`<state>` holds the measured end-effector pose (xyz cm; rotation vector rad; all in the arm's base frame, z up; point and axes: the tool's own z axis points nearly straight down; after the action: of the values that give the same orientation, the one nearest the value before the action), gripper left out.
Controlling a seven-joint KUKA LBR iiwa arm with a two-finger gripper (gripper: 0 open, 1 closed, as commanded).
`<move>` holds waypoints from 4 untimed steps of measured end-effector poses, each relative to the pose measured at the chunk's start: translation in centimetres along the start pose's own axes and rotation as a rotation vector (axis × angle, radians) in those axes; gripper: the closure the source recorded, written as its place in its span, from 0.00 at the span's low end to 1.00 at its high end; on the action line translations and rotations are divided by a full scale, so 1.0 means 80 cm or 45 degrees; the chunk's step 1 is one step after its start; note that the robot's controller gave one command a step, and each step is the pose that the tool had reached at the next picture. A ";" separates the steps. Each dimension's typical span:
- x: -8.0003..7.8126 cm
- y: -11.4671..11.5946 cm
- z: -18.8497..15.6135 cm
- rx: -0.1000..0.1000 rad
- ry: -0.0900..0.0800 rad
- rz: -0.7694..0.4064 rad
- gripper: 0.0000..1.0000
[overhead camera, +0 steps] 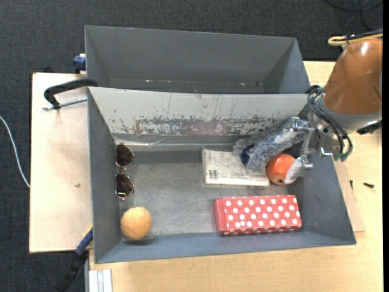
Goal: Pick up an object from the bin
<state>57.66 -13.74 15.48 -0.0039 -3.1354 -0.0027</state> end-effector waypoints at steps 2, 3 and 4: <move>-0.001 0.004 0.040 0.003 -0.022 0.061 0.00; 0.019 -0.008 0.093 0.001 -0.016 0.150 0.00; 0.017 -0.010 0.099 0.000 -0.012 0.200 0.00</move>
Offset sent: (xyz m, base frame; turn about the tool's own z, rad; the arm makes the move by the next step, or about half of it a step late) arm -0.0078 0.0072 -0.0834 0.1012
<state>56.22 -14.49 7.56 -0.2512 -3.1347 -0.0016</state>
